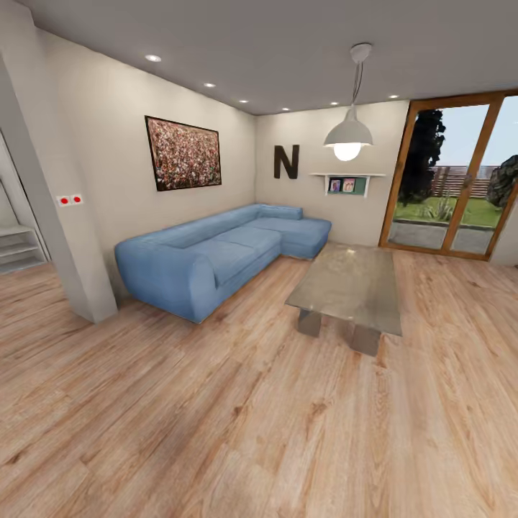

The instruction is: In the kitchen, take the popcorn bag from the countertop, put it into the microwave, and heat it until the popcorn is cooked so the cooked popcorn ends up inside the bag.

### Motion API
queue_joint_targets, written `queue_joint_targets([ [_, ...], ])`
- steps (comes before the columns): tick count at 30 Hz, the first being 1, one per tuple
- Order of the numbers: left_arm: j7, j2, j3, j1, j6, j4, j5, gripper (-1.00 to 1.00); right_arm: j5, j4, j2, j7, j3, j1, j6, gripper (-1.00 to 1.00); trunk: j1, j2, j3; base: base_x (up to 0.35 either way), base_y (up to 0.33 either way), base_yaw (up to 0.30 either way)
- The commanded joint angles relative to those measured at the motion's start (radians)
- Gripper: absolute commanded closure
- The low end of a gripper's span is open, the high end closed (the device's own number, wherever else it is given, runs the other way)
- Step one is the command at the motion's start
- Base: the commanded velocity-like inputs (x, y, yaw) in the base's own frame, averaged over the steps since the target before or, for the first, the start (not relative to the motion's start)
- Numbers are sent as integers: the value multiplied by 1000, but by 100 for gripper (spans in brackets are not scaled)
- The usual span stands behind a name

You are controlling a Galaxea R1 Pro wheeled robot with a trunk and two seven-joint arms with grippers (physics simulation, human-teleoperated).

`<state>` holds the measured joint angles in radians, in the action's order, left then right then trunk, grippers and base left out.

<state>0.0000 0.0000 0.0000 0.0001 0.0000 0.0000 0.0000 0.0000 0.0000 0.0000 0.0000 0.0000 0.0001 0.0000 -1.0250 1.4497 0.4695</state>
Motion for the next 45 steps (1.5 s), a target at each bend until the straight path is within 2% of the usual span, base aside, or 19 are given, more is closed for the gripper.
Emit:
queue_joint_targets([
  [1, -1, -6, 6, -1, -6, -6, 5, -100, 3, 5, 0, -2, 3, -6, -5, -100, 0, 0, 0, 0, 0, 0],
  [13, -2, -11, 9, -1, -48, -12, 6, -100, -8, 5, -9, -2, -3, -21, -29, -100, 0, 0, 0, 0, 0, -38],
  [20, -2, -9, 10, -1, -49, -13, 6, -100, -10, 6, -8, -2, -6, -21, -67, -100, 0, 0, 0, 0, 0, -239],
  [35, -2, -10, 11, -1, -49, -14, 6, -100, -10, 6, -7, -2, -6, -21, -84, -100, 0, 0, 0, 0, 0, -272],
  [45, -2, -8, 9, -1, -49, -14, 6, -100, -11, 7, -15, -2, -6, -21, -92, -100, 0, 0, 0, 0, 0, -284],
])
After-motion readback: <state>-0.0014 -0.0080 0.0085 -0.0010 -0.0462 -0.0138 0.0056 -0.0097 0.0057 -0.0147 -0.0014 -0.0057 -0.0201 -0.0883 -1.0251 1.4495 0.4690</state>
